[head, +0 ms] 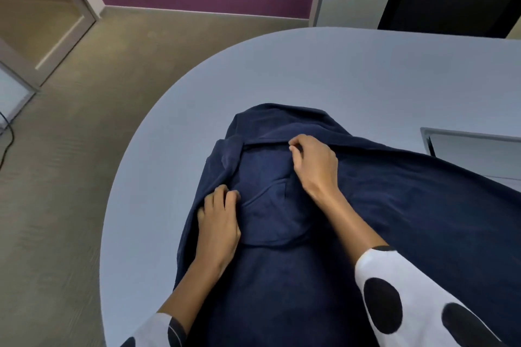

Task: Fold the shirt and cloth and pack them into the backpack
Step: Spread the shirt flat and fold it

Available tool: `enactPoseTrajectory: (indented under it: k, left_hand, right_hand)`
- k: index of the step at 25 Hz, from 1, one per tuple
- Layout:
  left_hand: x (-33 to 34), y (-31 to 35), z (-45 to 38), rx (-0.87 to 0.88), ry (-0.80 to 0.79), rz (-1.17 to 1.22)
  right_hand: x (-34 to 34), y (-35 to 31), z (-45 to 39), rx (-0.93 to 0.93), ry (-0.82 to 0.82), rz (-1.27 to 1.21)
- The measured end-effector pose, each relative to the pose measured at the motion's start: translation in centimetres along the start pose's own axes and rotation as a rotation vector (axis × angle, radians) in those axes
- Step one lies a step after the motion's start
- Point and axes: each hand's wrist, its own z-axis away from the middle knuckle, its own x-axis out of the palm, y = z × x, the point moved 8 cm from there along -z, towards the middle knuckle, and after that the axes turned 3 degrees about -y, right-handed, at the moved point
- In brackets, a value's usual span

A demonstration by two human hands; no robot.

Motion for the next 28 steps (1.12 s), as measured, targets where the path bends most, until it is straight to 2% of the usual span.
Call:
enactPoseTrajectory:
  k: [3,5,9,11,13,16,17,19,21,23,25,28]
  left_hand:
    - [0.4,-1.9,-1.6,-0.113,0.007,0.096]
    - [1.2,-3.7,-2.0,-0.196,-0.023,0.110]
    - [2.7,-5.9,-2.0,-0.292,-0.214,0.025]
    - [2.7,-5.9,-1.7,-0.298,-0.226,0.051]
    - [2.7,-5.6,-1.5,-0.325,-0.213,0.092]
    - [1.5,-4.5,-1.9,-0.286,-0.057,0.160]
    - [0.8,-3.8,-2.4,-0.241,-0.003,0.208]
    - [0.1,-2.4,-4.2,-0.175,-0.015,0.389]
    - [0.4,-1.5,-6.2,-0.250,-0.090,0.656]
    - [1.3,-1.7,-7.6,-0.426,-0.158,0.832]
    - [2.2,-1.8,-8.1,-0.541,-0.272,0.857]
    - [3.2,0.1,-7.9,-0.527,-0.539,1.059]
  right_hand:
    - [4.7,-2.2,-4.0,-0.135,-0.228,0.359]
    - [5.4,-2.4,-5.6,-0.121,-0.225,0.381]
    - [-1.0,2.4,-7.2,0.360,0.174,-0.237]
    - [-2.8,6.0,-7.0,0.584,0.277,-0.647]
    - [-3.9,8.4,-6.5,0.688,0.340,-0.944]
    - [-5.2,9.7,-5.5,0.605,0.277,-0.963]
    - [-5.7,10.0,-4.9,0.594,0.298,-1.001]
    - [-7.0,12.0,-3.6,0.690,0.445,-1.215]
    - [-7.9,14.6,-2.1,0.814,0.630,-1.439]
    - [-8.2,17.0,-0.8,0.887,0.721,-1.512]
    - [-7.9,18.6,0.2,0.942,0.742,-1.534]
    - [-6.9,19.0,1.3,1.005,0.680,-1.377]
